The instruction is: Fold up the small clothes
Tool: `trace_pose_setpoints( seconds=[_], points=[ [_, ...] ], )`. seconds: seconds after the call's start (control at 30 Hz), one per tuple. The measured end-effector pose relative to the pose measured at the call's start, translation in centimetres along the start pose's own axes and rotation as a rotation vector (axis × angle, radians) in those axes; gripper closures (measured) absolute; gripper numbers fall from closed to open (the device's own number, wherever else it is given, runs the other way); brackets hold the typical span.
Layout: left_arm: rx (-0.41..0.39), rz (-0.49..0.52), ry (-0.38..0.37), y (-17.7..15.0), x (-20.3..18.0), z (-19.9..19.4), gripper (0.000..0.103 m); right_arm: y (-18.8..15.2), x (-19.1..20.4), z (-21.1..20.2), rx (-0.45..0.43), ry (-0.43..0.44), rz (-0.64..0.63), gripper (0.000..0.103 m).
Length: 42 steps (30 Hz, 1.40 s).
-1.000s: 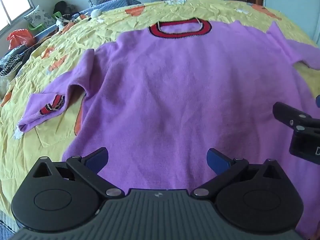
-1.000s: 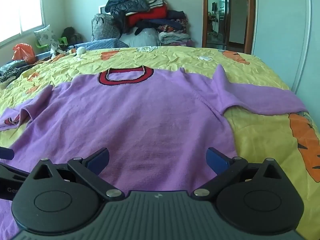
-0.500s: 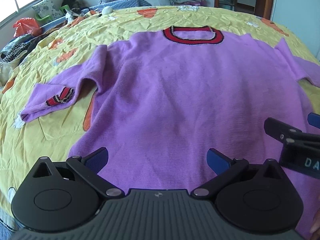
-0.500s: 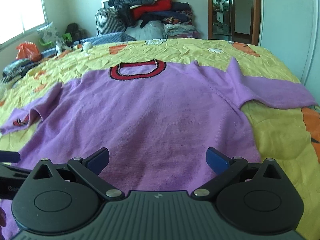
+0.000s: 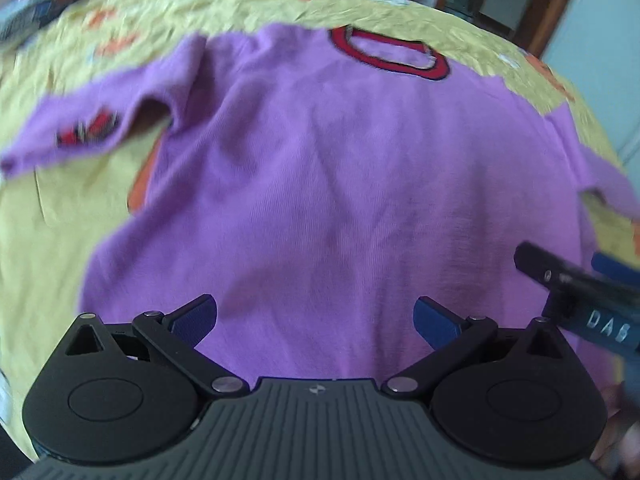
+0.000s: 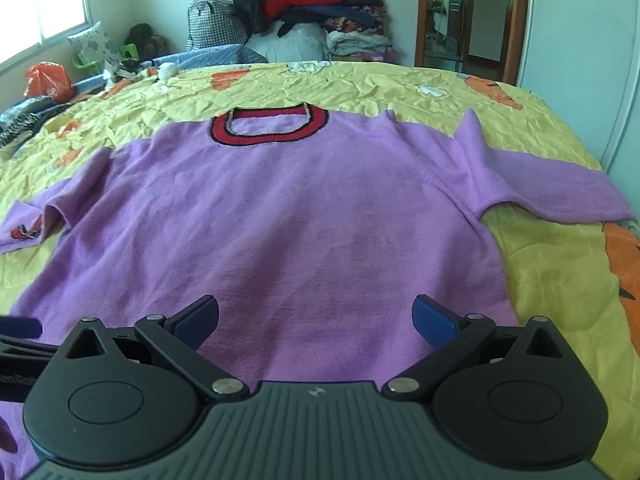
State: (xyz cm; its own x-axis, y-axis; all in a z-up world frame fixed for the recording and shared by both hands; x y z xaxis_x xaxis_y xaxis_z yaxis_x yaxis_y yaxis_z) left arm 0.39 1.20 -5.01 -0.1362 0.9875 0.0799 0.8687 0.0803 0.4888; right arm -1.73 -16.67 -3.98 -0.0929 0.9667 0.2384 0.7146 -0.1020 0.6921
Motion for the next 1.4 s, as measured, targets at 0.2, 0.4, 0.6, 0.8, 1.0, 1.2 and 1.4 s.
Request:
trace_pose_setpoints(
  seconds=[0.2, 0.4, 0.6, 0.8, 1.0, 1.2, 1.4],
  points=[
    [0.013, -0.040, -0.045, -0.3, 0.3, 0.1, 0.000, -0.2, -0.3, 0.1, 0.007, 0.000, 0.007, 0.000],
    [0.012, 0.061, 0.045, -0.5, -0.7, 0.1, 0.000, -0.2, -0.7, 0.2, 0.013, -0.036, -0.002, 0.000],
    [0.024, 0.013, -0.001, -0.5, -0.4, 0.6, 0.000, -0.1, -1.2, 0.0, 0.010, -0.043, 0.002, 0.000],
    [-0.009, 0.015, -0.018, -0.3, -1.1, 0.1, 0.000, -0.1, -1.6, -0.2, 0.008, -0.051, 0.006, 0.000],
    [-0.007, 0.044, -0.004, 0.0, -1.7, 0.0, 0.000, -0.1, -1.8, -0.2, 0.010, -0.049, 0.006, 0.000],
    [-0.007, 0.061, 0.008, 0.1, -1.9, -0.1, 0.000, -0.1, -1.8, -0.4, 0.004, -0.046, 0.010, 0.000],
    [-0.004, 0.065, 0.016, 0.0, -1.9, -0.2, 0.000, -0.2, -1.6, -0.6, 0.000, -0.031, 0.003, 0.000]
  ],
)
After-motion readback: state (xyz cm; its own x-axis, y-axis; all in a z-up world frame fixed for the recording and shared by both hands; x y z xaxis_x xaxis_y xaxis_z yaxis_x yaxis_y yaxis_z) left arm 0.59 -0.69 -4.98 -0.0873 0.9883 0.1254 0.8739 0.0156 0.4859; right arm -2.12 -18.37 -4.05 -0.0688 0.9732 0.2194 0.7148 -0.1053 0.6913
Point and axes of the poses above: each gripper's, at about its wrist camera, not at the fingertips, and z roughly the way its jaws point, x to its left, y to its top, the point moved 4 cm from there along z, roughly the way its jaws point, and after that the axes turned 14 degrees about y, right-handed, at the moved point
